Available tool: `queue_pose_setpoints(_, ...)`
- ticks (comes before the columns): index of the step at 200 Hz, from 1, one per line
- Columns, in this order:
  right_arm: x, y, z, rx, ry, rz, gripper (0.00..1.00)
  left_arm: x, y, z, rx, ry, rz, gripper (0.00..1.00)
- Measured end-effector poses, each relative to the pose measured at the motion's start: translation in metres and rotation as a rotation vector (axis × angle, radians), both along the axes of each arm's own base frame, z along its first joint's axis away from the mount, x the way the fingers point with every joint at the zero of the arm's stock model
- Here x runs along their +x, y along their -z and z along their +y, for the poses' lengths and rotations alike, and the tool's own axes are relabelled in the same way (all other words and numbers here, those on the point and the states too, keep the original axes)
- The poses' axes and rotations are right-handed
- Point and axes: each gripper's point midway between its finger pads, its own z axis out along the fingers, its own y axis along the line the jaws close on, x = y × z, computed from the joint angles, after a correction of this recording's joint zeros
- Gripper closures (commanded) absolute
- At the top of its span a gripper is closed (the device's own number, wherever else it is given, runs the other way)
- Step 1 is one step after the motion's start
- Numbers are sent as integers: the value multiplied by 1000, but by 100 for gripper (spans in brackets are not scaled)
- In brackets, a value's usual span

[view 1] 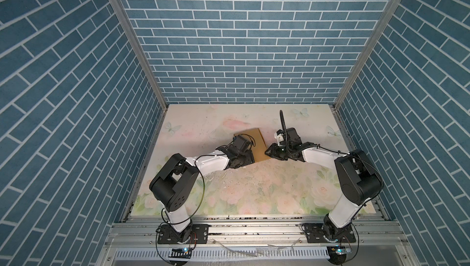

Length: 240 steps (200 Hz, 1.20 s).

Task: Fold the paper box

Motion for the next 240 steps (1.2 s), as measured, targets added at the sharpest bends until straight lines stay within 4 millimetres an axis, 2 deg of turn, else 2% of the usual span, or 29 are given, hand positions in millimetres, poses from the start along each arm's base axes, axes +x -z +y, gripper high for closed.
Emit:
queue_pose_setpoints(167, -3, 1, 1, -11, -25, -10, 64, 0, 4, 13, 11, 12, -1, 28)
queue_pose_setpoints(240, -5, -10, 0, -12, -35, -31, 64, -1, -14, 18, 2, 21, -46, 29)
